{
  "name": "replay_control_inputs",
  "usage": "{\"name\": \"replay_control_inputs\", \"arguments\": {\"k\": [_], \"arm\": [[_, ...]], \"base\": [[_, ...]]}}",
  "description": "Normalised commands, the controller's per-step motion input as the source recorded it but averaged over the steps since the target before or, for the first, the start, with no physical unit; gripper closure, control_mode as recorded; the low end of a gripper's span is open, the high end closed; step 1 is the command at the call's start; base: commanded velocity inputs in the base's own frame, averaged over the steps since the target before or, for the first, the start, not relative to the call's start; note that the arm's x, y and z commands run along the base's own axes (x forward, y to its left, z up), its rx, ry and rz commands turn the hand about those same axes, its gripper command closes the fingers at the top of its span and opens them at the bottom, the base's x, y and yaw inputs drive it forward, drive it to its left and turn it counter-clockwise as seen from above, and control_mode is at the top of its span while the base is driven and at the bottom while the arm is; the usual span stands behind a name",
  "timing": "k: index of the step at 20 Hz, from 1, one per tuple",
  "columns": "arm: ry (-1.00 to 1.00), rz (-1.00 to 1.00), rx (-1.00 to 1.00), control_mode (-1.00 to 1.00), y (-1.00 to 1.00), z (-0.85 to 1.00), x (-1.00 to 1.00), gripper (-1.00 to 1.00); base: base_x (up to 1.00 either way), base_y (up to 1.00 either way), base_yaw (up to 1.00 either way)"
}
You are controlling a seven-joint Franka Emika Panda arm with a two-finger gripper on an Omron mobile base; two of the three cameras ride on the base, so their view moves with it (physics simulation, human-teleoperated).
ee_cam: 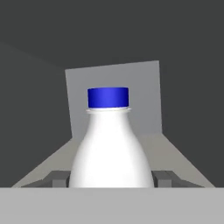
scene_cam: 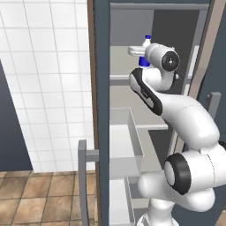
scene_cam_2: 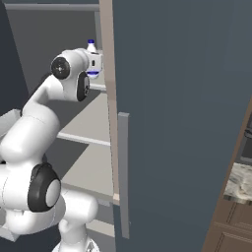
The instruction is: Take the bottled waters from the counter and place them in the freezer to freeze. Close the freezer door after placing the bottles.
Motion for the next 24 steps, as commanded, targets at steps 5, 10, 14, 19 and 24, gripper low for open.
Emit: {"name": "replay_control_inputs", "arguments": {"k": [5, 10, 14, 19, 24], "arm": [[-0.06, 0.00, 0.00, -1.00, 0.00, -0.30, 0.18, 1.00], [-0.01, 0.00, 0.00, -1.00, 0.00, -0.20, 0.20, 1.00], [0.00, 0.00, 0.00, -1.00, 0.00, 0.00, 0.14, 1.00], [0.00, 0.00, 0.00, -1.00, 0.00, -0.06, 0.19, 1.00], [0.00, 0.00, -0.01, -1.00, 0.00, -0.18, 0.26, 1.00]], "base": [[0.00, 0.00, 0.00], [0.00, 0.00, 0.00], [0.00, 0.00, 0.00], [0.00, 0.00, 0.00], [0.00, 0.00, 0.00]]}}
